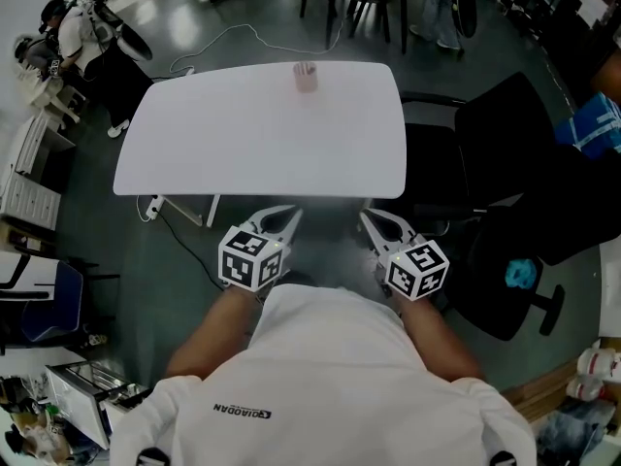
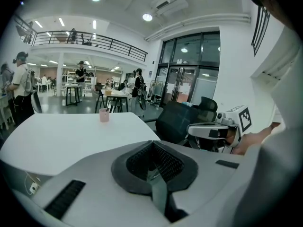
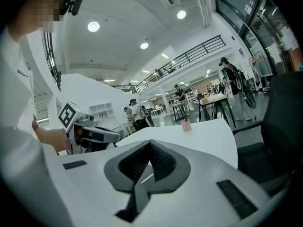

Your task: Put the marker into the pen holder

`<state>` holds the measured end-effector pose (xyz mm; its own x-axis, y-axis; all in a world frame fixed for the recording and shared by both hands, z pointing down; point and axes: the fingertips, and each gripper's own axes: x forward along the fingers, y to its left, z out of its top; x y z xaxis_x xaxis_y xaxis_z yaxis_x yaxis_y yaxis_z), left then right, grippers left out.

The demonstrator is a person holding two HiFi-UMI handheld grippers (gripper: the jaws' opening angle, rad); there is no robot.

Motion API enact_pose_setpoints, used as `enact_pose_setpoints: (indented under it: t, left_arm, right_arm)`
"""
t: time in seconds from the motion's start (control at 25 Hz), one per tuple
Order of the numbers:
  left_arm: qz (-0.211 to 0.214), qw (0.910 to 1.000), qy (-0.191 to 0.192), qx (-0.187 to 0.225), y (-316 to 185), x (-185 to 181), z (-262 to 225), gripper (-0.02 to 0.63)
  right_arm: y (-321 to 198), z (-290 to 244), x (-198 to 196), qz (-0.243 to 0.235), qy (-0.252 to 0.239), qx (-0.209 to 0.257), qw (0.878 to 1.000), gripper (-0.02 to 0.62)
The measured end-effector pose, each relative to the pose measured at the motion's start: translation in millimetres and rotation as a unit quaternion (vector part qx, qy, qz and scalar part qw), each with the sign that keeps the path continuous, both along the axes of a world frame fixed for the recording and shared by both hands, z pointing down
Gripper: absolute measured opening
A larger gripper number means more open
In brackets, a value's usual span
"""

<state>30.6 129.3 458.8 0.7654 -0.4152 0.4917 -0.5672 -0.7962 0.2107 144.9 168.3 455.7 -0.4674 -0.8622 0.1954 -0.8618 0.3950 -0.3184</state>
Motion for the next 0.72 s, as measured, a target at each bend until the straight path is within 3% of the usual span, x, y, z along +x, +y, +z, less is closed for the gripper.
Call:
enact_pose_setpoints:
  t: [0.72]
  left_arm:
    - [-0.006, 1.0, -0.002, -0.001, 1.8, -3.5, 1.6, 0.028]
  right_arm:
    - [1.2, -0.6, -3.9, -0.006, 0.002, 0.003, 1.0, 0.018]
